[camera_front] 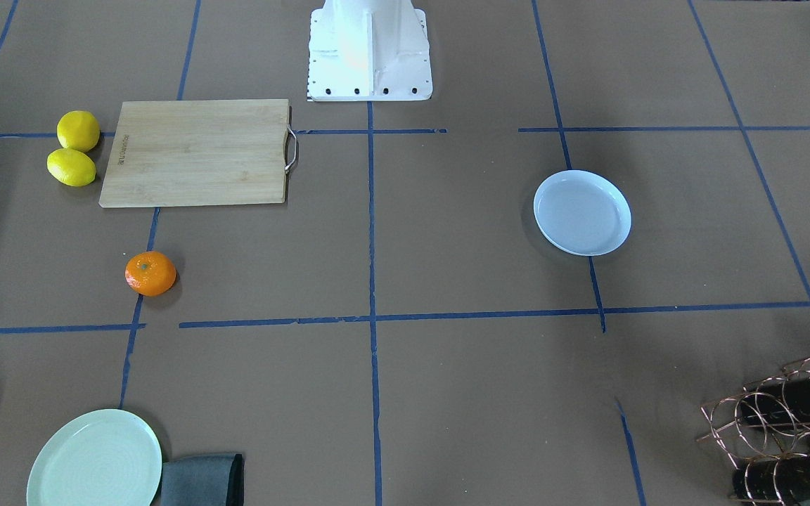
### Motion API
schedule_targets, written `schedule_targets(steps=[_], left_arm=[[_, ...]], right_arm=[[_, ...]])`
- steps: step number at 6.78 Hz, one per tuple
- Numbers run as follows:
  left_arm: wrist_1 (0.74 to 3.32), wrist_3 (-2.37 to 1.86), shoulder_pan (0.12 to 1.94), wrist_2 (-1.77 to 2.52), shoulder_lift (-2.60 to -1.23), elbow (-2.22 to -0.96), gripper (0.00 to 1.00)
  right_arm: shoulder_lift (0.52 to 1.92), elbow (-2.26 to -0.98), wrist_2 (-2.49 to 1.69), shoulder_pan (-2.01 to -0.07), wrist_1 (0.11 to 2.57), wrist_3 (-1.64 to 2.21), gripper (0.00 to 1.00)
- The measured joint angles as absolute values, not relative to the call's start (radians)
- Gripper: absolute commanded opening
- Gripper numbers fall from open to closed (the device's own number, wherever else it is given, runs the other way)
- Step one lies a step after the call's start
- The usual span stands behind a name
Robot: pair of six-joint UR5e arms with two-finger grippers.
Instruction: Pick orange to plate
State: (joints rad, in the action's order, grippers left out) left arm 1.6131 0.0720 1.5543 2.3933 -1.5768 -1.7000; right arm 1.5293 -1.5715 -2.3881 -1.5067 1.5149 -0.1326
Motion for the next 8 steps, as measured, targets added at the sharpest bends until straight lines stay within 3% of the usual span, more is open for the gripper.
schedule_targets(steps=[2,5,8], left_arm=[[1.770,-0.046,1.396,2.423,-1.577,-1.698,1.00],[2.111,-0.648,1.082,2.313,-1.582,-1.695,1.00],[2.204,-0.901,0.872,2.139,-1.584,-1.693,0.98]], right_arm=[[1.528,-1.572,-2.390,-1.505,1.513,-0.134,1.00],[1.532,-1.566,-2.395,-1.505,1.480,-0.135,1.00],[1.534,-1.564,-2.397,-1.501,1.456,-0.135,1.00]])
